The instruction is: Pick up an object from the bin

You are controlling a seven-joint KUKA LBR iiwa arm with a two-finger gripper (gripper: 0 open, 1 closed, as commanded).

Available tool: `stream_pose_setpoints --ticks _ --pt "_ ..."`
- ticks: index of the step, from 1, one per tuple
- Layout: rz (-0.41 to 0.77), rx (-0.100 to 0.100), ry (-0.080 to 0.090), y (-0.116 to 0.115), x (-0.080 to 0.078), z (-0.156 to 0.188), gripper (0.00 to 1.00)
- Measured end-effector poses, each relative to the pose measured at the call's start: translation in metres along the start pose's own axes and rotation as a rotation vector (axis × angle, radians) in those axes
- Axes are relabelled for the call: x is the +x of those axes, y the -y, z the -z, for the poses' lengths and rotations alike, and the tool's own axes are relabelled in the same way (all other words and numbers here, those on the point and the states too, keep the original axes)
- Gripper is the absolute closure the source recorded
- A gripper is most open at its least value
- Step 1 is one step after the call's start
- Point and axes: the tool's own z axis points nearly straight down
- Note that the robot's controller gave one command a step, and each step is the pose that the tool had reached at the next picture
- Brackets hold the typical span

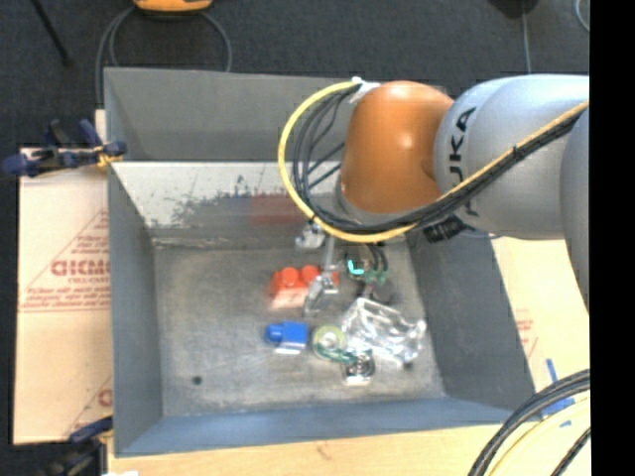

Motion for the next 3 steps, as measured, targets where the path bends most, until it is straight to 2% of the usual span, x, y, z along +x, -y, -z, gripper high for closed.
stream_pose_setpoints --ticks 1,2,3 --pt "0.128 0.001 0.012 0.046 -0.026 -0.097 0.00" --pt "0.126 -0.001 0.007 0.046 -0.025 -0.098 1.00" --pt "0.057 0.000 0.016 0.045 -0.025 0.010 1.00"
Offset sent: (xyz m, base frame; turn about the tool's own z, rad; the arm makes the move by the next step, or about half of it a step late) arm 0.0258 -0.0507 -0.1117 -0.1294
